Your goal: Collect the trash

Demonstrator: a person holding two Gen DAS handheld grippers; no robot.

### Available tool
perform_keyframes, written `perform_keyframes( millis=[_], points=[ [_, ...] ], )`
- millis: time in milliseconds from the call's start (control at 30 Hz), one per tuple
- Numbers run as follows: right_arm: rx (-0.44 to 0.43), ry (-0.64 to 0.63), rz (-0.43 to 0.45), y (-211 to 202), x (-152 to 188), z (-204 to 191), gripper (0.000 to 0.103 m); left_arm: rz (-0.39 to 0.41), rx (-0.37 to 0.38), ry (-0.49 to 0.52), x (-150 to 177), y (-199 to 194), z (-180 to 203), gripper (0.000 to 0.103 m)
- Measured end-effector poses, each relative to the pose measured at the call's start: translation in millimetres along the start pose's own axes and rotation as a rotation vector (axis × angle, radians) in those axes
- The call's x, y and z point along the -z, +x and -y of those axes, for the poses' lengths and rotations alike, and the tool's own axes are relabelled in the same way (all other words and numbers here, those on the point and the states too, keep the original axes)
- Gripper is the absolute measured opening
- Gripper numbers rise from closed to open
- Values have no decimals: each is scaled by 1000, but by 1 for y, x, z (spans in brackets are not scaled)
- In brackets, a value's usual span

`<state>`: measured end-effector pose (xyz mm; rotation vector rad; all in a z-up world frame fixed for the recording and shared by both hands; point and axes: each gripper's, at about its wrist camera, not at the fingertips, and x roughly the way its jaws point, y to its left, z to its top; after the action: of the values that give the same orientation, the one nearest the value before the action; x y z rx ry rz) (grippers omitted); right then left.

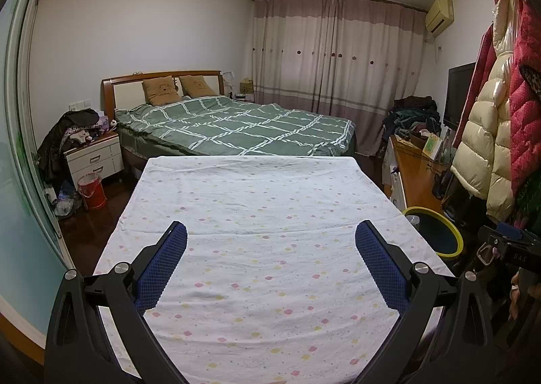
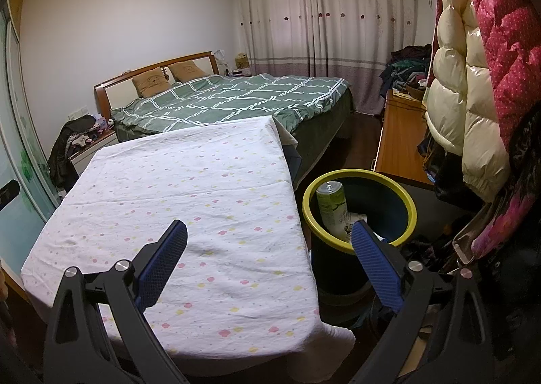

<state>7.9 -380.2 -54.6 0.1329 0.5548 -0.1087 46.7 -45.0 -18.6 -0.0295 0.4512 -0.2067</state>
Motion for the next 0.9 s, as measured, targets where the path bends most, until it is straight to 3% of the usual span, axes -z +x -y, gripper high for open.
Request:
perform_keyframes(
  millis=[900],
  points=[
    [0, 2, -5, 2, 4, -3, 93, -30, 30, 2, 2, 7, 12, 98]
  ],
)
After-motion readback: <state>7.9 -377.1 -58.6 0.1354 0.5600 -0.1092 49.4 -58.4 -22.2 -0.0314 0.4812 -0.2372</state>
